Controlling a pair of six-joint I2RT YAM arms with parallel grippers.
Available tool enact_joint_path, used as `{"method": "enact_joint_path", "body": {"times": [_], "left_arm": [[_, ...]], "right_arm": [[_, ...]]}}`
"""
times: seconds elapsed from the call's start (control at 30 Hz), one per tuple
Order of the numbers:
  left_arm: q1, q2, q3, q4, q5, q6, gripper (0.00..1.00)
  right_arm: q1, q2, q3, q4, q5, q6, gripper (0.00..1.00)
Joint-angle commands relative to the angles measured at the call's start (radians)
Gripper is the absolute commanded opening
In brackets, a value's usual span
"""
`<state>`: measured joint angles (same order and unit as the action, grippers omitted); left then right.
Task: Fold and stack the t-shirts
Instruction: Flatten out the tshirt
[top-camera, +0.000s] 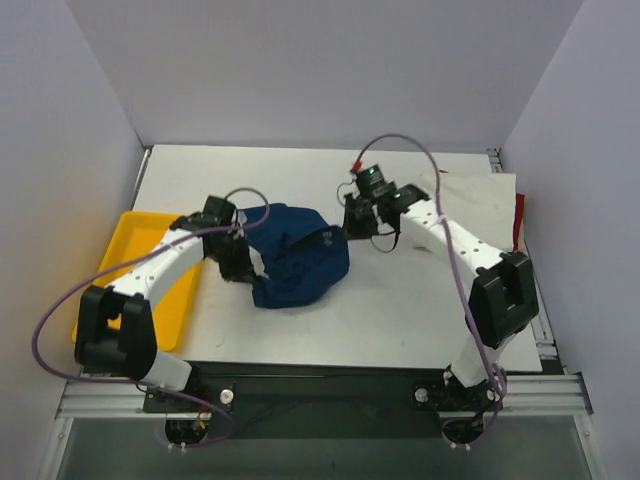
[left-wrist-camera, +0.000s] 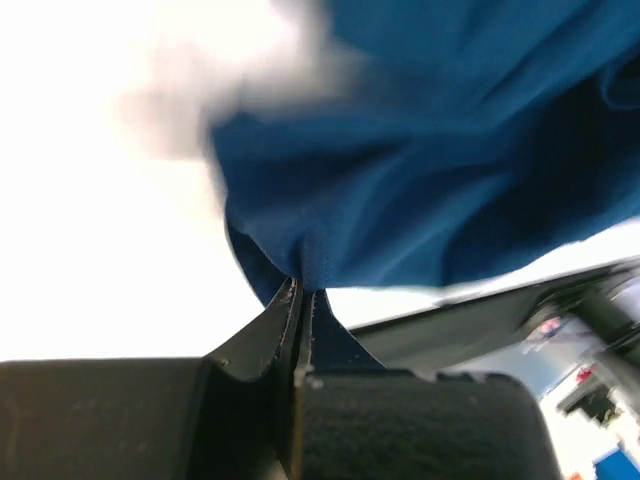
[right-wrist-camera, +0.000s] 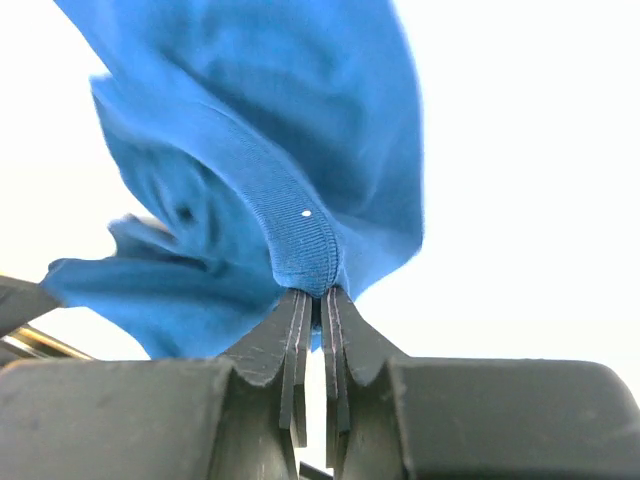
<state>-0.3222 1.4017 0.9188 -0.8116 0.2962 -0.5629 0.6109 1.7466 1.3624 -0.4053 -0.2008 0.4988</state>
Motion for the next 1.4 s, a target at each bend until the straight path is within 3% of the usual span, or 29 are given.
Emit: {"method": "enact_joint_path", "body": {"times": [0.0,0.03,0.17,0.3,0.37,0.47,0.57,0.6,0.63,0.73,0.83,1.17,1.37], "left_arm": [[0.049,0.13,0.281,0.01,0.029,0.092,0.0],[0.058,0.16,0.437,-0.038,0.006,0.104,0.0],[0.1,0.249,0.83,-0.129,-0.049,0.127,0.0],[0.166,0.189,0.951,-0.149,-0.086,0.106,0.0],[0.186,0.128,0.895,-0.138,-0.1,0.107,0.0],[0.198,-0.009,0.634,-0.107,-0.042,0.107,0.0],[0.19,-0.128,0.297,-0.064,0.087,0.065,0.0],[0.181,-0.177,0.143,-0.046,0.131,0.057,0.0],[0.178,-0.193,0.084,-0.04,0.152,0.051,0.0],[0.134,-0.23,-0.069,0.0,0.207,0.028,0.0],[0.063,-0.207,-0.115,0.043,0.239,0.011,0.0],[-0.035,-0.133,-0.095,0.068,0.195,-0.008,0.0],[-0.038,-0.129,-0.092,0.052,0.173,-0.002,0.0]], "right_arm": [[-0.075,-0.104,0.148,-0.11,0.018,-0.031,0.0],[-0.094,-0.107,0.231,-0.127,0.021,-0.042,0.0],[-0.157,-0.143,0.416,-0.191,0.038,-0.069,0.0],[-0.197,-0.238,0.417,-0.196,0.043,-0.1,0.0],[-0.203,-0.321,0.297,-0.198,0.067,-0.112,0.0],[-0.215,-0.442,0.09,-0.199,0.086,-0.097,0.0],[-0.223,-0.556,-0.217,-0.22,0.093,-0.049,0.01],[-0.226,-0.579,-0.352,-0.234,0.101,-0.028,0.08],[-0.229,-0.614,-0.406,-0.251,0.104,-0.004,0.29],[-0.229,-0.683,-0.558,-0.282,0.1,0.059,0.6],[-0.229,-0.713,-0.571,-0.279,0.107,0.054,0.7],[-0.195,-0.507,-0.41,-0.195,0.002,-0.048,0.64],[-0.068,-0.36,-0.405,-0.124,-0.06,-0.034,0.59]]}}
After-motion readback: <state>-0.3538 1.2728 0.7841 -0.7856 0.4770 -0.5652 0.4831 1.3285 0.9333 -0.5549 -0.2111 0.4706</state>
